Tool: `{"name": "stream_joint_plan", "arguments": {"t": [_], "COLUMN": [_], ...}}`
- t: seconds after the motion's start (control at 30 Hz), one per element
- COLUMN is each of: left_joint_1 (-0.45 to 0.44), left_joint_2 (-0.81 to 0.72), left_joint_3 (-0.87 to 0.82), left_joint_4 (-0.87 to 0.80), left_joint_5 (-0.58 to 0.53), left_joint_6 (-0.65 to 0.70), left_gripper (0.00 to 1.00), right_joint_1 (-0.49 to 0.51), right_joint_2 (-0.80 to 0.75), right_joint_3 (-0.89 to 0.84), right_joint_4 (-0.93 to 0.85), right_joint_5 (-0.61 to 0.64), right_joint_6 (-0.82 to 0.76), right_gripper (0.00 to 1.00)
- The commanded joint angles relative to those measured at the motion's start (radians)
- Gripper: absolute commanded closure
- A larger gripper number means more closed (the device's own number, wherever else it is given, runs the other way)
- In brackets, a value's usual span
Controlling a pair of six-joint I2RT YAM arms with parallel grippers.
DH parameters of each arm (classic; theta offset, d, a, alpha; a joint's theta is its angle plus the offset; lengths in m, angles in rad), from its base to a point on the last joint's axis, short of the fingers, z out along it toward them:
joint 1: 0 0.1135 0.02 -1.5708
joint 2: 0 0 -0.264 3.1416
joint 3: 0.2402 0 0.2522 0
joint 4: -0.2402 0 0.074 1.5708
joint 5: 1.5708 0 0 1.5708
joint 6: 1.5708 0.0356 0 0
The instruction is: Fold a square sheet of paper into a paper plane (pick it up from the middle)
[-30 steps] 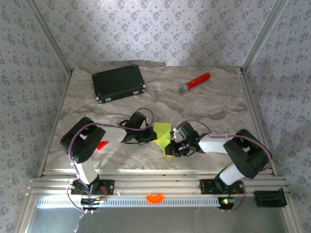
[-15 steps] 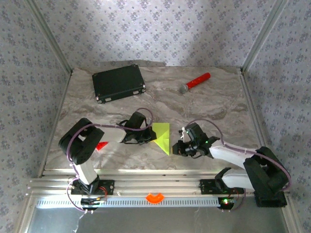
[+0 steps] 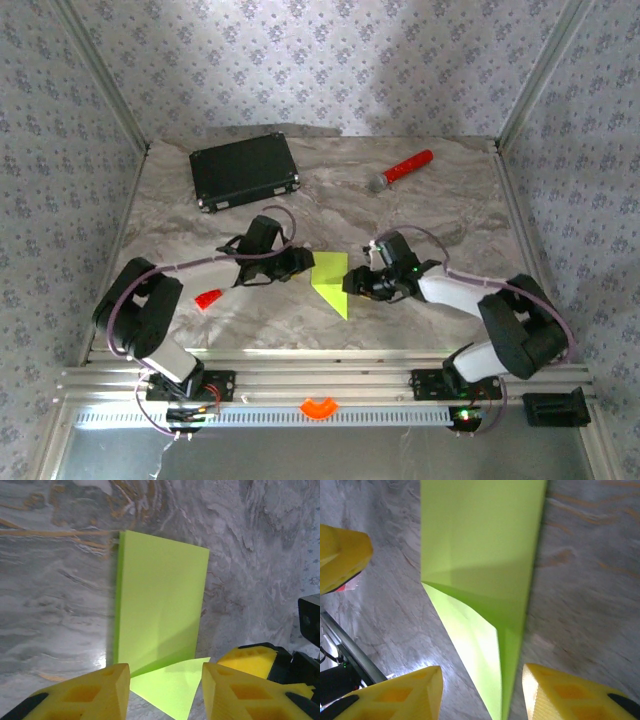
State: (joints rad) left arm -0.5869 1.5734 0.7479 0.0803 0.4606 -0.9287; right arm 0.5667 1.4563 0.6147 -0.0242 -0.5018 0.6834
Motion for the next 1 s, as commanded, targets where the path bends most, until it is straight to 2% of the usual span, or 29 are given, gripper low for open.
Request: {"name": "stream_joint_plan", "arguments": {"t": [0.0, 0.2, 0.4, 0.57, 0.97], "left_joint_1": [0.02, 0.036, 0.048, 0.063, 0.072], "left_joint_2": [0.034, 0.052, 0.077, 0.081, 0.139], "left_joint_3": [-0.01, -0.007, -0.001, -0.006, 0.073], "left_joint_4": [0.037, 0.039, 0.042, 0.048, 0.021], "left_joint_5": [0.095, 0.125, 0.167, 0.183, 0.276], "left_joint_6": [-0.007, -0.004, 0.003, 0.006, 0.037], "left_gripper": [0.57, 0.55, 0.55, 0.47, 0.41], "right_joint_1": [0.014, 0.012, 0.0, -0.02, -0.092], "right_joint_2": [0.06, 0.087, 0.103, 0.092, 0.072], "right_joint_3": [0.048, 0.054, 0.034, 0.008, -0.071], "right_joint_4": [-0.013, -0.012, 0.036, 0.081, 0.223], "right_joint_5": [-0.004, 0.019, -0.034, -0.082, -0.218], "right_joint_6": [-0.043, -0.04, -0.035, -0.035, -0.021], "right_gripper": [0.54, 0.58, 0.82, 0.91, 0.93]}}
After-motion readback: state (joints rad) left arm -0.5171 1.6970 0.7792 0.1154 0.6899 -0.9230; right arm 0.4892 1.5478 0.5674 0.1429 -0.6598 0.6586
